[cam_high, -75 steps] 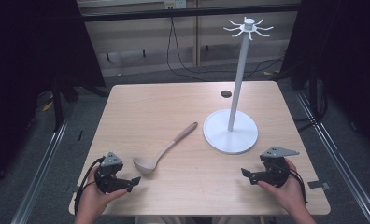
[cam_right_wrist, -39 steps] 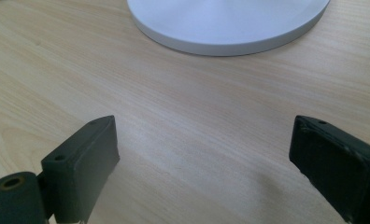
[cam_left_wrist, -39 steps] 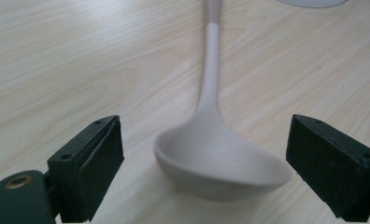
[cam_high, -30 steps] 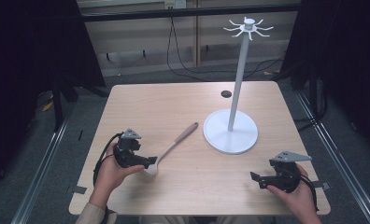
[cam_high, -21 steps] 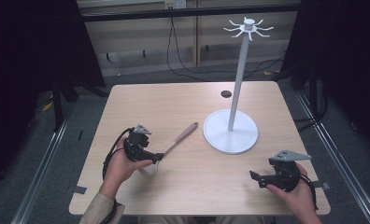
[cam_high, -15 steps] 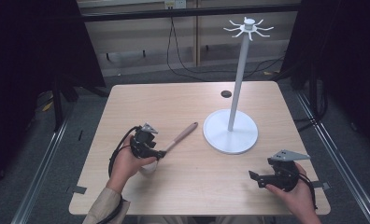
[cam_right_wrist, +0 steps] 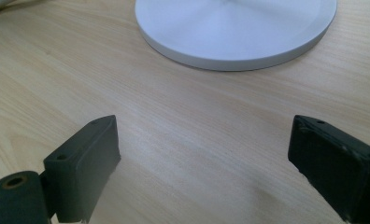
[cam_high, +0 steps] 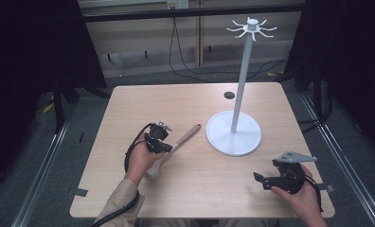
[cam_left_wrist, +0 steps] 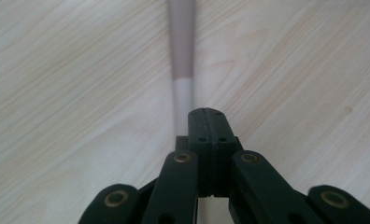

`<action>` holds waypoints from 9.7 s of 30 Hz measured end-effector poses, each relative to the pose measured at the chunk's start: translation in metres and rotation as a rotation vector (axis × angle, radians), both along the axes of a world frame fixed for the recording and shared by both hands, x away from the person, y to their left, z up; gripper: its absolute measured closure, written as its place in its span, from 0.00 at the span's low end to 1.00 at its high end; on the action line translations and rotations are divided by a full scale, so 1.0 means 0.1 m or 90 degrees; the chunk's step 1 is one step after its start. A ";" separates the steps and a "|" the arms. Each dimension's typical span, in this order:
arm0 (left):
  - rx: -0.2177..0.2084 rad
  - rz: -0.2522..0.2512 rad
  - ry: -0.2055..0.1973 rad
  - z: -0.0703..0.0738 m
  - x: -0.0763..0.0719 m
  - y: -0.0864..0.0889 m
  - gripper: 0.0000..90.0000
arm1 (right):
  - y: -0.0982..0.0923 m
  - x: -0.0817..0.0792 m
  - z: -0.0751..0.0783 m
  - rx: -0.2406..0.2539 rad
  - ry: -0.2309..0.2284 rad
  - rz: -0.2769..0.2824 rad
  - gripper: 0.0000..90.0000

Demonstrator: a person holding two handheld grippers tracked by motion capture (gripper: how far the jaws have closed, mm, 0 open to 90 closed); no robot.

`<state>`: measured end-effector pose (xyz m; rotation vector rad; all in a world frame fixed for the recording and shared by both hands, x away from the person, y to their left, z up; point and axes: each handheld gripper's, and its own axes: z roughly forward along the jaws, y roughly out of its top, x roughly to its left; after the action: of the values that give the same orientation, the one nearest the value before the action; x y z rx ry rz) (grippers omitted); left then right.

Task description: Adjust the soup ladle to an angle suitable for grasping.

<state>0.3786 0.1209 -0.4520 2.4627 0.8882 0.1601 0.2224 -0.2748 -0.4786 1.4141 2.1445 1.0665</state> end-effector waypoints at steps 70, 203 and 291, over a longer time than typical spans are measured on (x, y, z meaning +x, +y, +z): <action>0.067 0.117 0.005 -0.16 0.27 -0.18 0.67 | 0.04 0.01 0.03 -0.010 -0.008 0.008 0.10; -0.315 -0.078 -0.176 0.67 -0.71 -0.81 0.87 | 0.99 0.59 1.06 0.295 -0.166 0.009 0.70; -0.288 0.000 -0.239 0.32 -0.66 -0.22 0.17 | 0.90 0.84 1.75 0.218 -0.264 0.103 0.85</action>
<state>0.3124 0.0989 -0.4197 1.9290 0.6725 0.3649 0.3062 -0.1850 -0.3037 1.0358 1.8552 1.6868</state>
